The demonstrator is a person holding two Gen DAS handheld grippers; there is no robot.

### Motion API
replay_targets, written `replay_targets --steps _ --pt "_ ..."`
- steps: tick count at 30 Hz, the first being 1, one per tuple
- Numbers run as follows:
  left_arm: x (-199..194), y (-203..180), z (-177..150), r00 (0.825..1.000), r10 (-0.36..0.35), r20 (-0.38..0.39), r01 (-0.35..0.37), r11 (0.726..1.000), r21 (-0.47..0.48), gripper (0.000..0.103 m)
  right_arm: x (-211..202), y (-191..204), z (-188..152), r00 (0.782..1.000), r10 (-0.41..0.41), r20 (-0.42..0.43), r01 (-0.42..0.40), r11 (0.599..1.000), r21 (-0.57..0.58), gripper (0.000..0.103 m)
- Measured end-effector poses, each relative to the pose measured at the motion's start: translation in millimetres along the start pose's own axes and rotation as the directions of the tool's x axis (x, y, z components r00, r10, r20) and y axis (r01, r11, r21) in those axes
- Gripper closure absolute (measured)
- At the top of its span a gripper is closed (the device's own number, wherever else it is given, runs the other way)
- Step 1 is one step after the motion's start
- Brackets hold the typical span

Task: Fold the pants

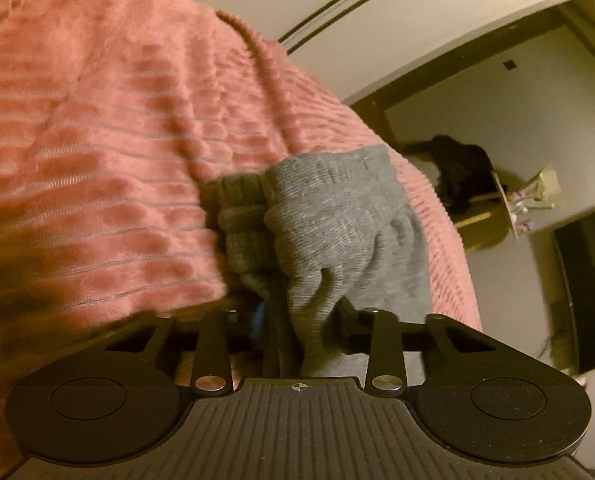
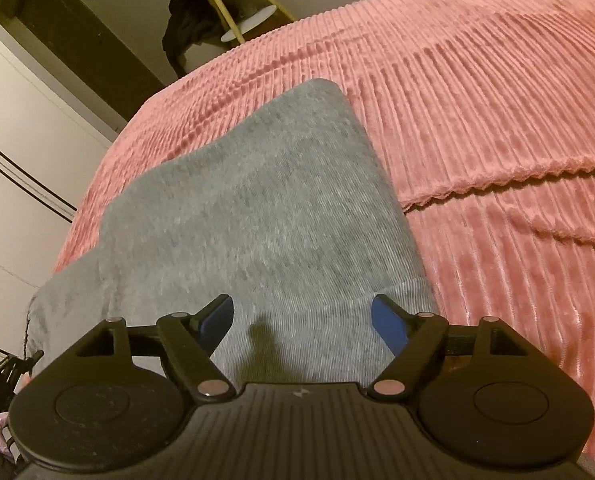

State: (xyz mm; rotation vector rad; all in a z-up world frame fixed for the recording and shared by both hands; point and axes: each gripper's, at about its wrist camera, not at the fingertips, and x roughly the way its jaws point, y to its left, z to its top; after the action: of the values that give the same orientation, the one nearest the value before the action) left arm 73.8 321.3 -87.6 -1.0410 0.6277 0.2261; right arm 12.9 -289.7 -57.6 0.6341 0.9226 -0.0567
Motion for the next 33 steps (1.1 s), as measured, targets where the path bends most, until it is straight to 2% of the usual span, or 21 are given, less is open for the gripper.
replay_targets --steps 4,7,9,12,14,16,18,19,21,23,24,26,27,28,29,30,31,33 --pt "-19.3 -32.3 0.2 0.999 0.001 0.043 -0.008 0.989 0.145 0.079 0.2 1.8 -0.3 1.000 -0.011 0.002 0.011 1.000 -0.009 0.026" --pt "-40.4 -67.7 -5.8 0.995 -0.034 0.093 0.008 0.963 0.269 0.081 -1.0 1.3 -1.0 1.000 -0.009 0.005 0.010 1.000 -0.012 0.026" --pt "-56.2 -94.1 -15.5 0.990 -0.070 0.124 0.020 0.932 0.362 0.083 -2.1 -0.8 -0.7 1.000 -0.002 0.008 0.002 1.000 -0.005 0.026" --pt "-78.4 -136.5 -40.3 0.980 -0.146 0.139 0.055 0.855 0.516 0.086 -5.2 -2.1 -1.4 1.000 0.009 0.015 -0.009 1.000 0.006 0.026" --pt "-91.1 -164.8 -64.0 0.972 -0.199 0.128 0.078 0.780 0.620 0.088 -6.2 -2.5 -2.0 1.000 0.013 0.017 -0.013 1.000 0.007 0.026" --pt "-100.7 -193.5 -96.1 0.963 -0.251 0.103 0.097 0.674 0.733 0.089 -6.8 -2.4 -2.3 1.000 0.015 0.019 -0.015 1.000 0.007 0.026" --pt "-104.8 -215.1 -128.4 0.957 -0.286 0.054 0.130 0.585 0.801 0.090 -7.6 -2.6 -2.5 1.000 0.017 0.020 -0.018 1.000 0.007 0.026" --pt "-104.4 -223.7 -145.0 0.954 -0.299 0.020 0.153 0.546 0.824 0.095 -8.3 -2.7 -2.6 1.000 0.020 0.021 -0.020 1.000 0.008 0.026" --pt "-103.7 -238.2 -180.0 0.943 -0.330 -0.043 0.192 0.434 0.880 0.102 -9.6 -4.2 -2.9 0.999 0.027 0.023 -0.028 1.000 0.015 0.026" --pt "-104.5 -252.5 -215.3 0.930 -0.347 -0.121 0.235 0.310 0.921 0.102 -10.7 -5.2 -3.1 0.999 0.034 0.025 -0.034 0.999 0.023 0.026" --pt "-102.3 -259.4 -232.4 0.924 -0.338 -0.177 0.276 0.269 0.923 0.101 -11.3 -5.4 -3.2 0.999 0.036 0.026 -0.036 0.999 0.023 0.026" --pt "-89.6 -265.9 -259.4 0.925 -0.280 -0.257 0.325 0.233 0.917 0.100 -12.6 -5.3 -3.6 0.999 0.038 0.028 -0.038 0.999 0.023 0.026" --pt "-85.3 -263.0 -269.1 0.928 -0.255 -0.272 0.331 0.226 0.916 0.098 -13.7 -5.5 -3.8 0.999 0.041 0.030 -0.042 0.999 0.023 0.026" --pt "-81.1 -258.8 -273.5 0.928 -0.236 -0.289 0.343 0.234 0.910 0.094 -15.2 -5.4 -4.5 0.998 0.045 0.034 -0.046 0.999 0.024 0.026" --pt "-78.5 -251.9 -274.8 0.925 -0.221 -0.310 0.362 0.264 0.894 0.090 -16.7 -5.5 -5.3 0.998 0.052 0.037 -0.052 0.998 0.023 0.026" --pt "-76.2 -242.2 -270.3 0.921 -0.213 -0.326 0.380 0.307 0.873 0.083 -18.1 -6.1 -5.6 0.997 0.060 0.040 -0.061 0.998 0.022 0.026" --pt "-73.7 -229.8 -262.3 0.920 -0.203 -0.335 0.389 0.365 0.846 0.072 -19.1 -6.5 -5.8 0.997 0.067 0.042 -0.068 0.997 0.020 0.026" --pt "-71.5 -200.2 -241.2 0.929 -0.172 -0.326 0.368 0.509 0.778 0.065 -19.6 -5.6 -5.5 0.997 0.071 0.043 -0.072 0.997 0.013 0.026"
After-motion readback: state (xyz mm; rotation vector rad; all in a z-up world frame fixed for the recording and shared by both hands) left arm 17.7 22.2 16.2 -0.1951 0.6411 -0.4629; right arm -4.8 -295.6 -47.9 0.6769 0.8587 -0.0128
